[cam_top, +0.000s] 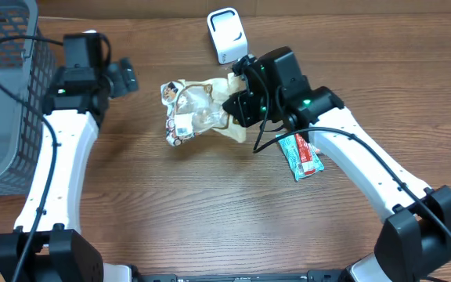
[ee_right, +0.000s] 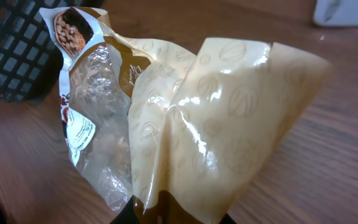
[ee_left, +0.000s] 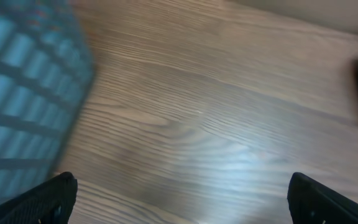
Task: Scan the item barcode
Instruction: 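Release with the left gripper and lift the bag toward the scanner with right, then hold the bag's label against the white scanner with the right gripper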
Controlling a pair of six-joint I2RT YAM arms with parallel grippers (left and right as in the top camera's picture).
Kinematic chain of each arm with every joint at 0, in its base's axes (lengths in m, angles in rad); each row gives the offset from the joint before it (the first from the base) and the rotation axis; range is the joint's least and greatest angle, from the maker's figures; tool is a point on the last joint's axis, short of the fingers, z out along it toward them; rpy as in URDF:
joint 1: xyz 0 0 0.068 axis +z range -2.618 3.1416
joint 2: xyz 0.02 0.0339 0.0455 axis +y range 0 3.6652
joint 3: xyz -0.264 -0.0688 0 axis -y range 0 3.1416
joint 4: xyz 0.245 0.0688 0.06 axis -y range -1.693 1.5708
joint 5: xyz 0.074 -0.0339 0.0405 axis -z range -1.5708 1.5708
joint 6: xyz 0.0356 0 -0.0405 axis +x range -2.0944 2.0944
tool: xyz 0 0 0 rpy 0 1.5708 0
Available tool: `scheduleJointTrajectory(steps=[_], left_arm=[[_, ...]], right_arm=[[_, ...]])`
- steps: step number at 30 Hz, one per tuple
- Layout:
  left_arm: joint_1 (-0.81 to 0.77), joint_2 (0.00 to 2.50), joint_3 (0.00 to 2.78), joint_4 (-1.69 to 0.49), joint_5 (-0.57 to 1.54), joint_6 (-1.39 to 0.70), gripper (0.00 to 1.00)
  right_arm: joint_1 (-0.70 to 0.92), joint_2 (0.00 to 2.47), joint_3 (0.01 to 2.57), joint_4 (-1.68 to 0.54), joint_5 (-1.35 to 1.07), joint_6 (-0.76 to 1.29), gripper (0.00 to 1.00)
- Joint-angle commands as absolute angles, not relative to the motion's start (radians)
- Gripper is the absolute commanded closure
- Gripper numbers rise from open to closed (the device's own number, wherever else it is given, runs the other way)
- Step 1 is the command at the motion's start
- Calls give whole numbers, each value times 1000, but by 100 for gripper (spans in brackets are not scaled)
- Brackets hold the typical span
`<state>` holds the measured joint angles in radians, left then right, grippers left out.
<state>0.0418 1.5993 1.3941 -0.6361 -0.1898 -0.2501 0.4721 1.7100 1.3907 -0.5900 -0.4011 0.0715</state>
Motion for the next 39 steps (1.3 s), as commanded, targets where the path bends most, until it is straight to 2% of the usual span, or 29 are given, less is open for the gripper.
scheduleJointTrajectory(steps=[1, 6, 10, 15, 20, 24, 31, 39], left_arm=[[99, 1599, 1404, -632, -189, -216, 0], [112, 1599, 1404, -662, -156, -216, 0], [112, 1599, 1404, -661, -157, -216, 1], [112, 1599, 1404, -661, -157, -216, 0], [112, 1599, 1404, -661, -157, -216, 0], [112, 1599, 1404, -661, -157, -216, 0], [112, 1599, 1404, -661, -157, -216, 0], [112, 1599, 1404, -662, -157, -216, 0]], right_arm=[[448, 1671, 1391, -562, -392, -22, 96], [447, 1671, 1447, -547, -278, -50, 97], [447, 1671, 1603, -555, -200, -119, 97], [455, 1672, 1758, -512, 36, -334, 97], [456, 1691, 1763, -362, 169, -614, 96], [456, 1748, 1761, -295, 225, -764, 96], [464, 1921, 1761, -67, 369, -876, 96], [502, 2157, 1761, 336, 506, -1062, 96]])
